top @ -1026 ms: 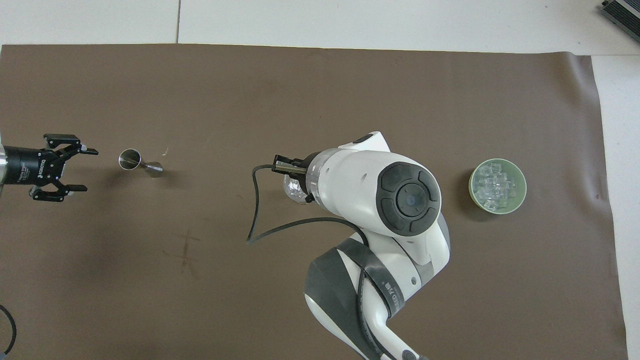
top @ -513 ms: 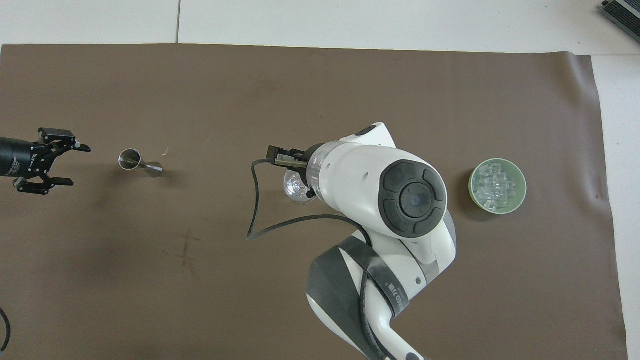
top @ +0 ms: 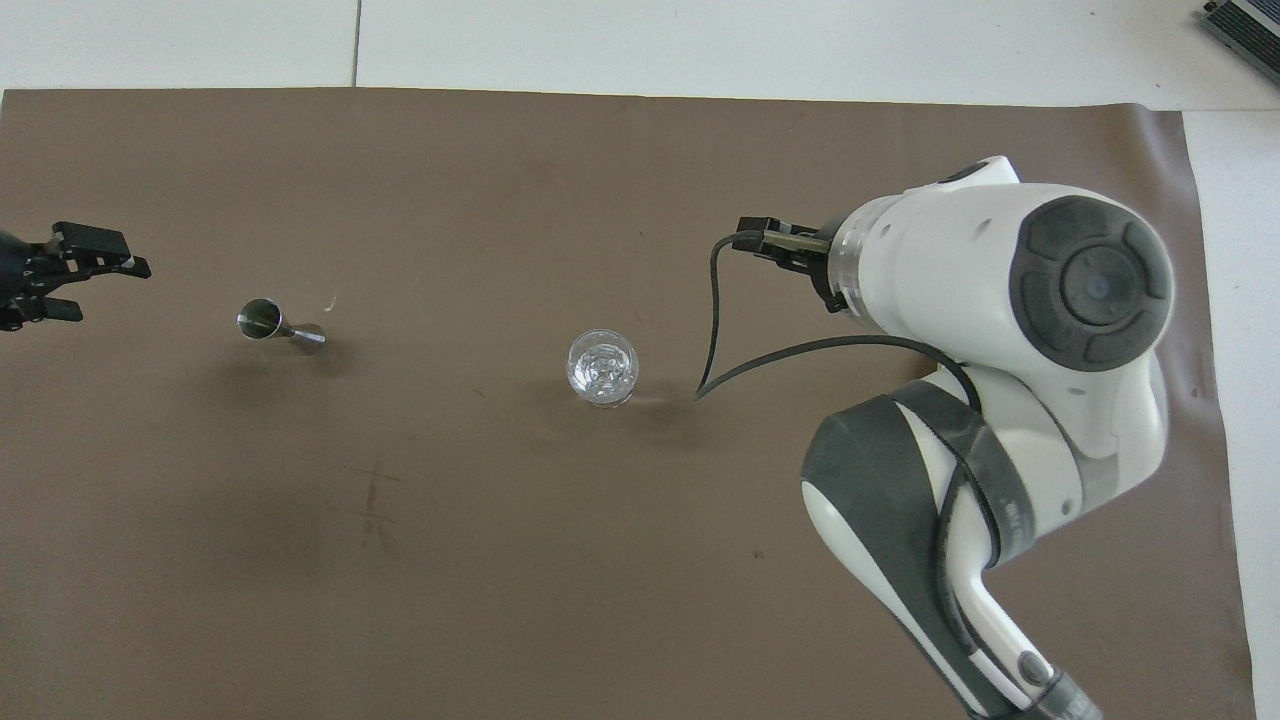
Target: Pour wine and add ice with both arms
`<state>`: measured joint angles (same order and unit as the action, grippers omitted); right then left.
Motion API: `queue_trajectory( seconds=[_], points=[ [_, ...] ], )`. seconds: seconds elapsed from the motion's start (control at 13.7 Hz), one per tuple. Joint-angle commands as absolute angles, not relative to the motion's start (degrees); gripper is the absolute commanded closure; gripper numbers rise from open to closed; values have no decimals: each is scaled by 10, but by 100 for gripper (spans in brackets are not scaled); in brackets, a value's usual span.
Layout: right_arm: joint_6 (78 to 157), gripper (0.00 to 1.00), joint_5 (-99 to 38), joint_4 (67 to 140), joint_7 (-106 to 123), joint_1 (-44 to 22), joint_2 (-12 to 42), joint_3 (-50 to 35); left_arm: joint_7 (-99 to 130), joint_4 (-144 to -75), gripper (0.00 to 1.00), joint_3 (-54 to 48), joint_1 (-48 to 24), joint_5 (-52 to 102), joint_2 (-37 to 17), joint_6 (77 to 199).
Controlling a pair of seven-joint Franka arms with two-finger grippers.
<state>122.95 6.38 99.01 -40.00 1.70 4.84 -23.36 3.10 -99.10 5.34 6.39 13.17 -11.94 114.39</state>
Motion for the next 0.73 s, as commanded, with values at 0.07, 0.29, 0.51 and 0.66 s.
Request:
queue_trajectory(
  seconds=[0.07,0.29,0.51,0.66],
  points=[
    [1166,0,64,991,-389,47,-4,-242,17,-972,0,59,28,74,-83,1125],
    [1138,0,63,991,-388,47,-15,-225,20,-972,0,59,6,69,-40,1094],
    [1099,0,63,974,-380,47,-23,-204,18,-966,0,58,-7,69,-8,1048],
    [1066,0,62,963,-345,47,-24,-180,19,-926,0,55,-10,69,-8,987]
  ],
)
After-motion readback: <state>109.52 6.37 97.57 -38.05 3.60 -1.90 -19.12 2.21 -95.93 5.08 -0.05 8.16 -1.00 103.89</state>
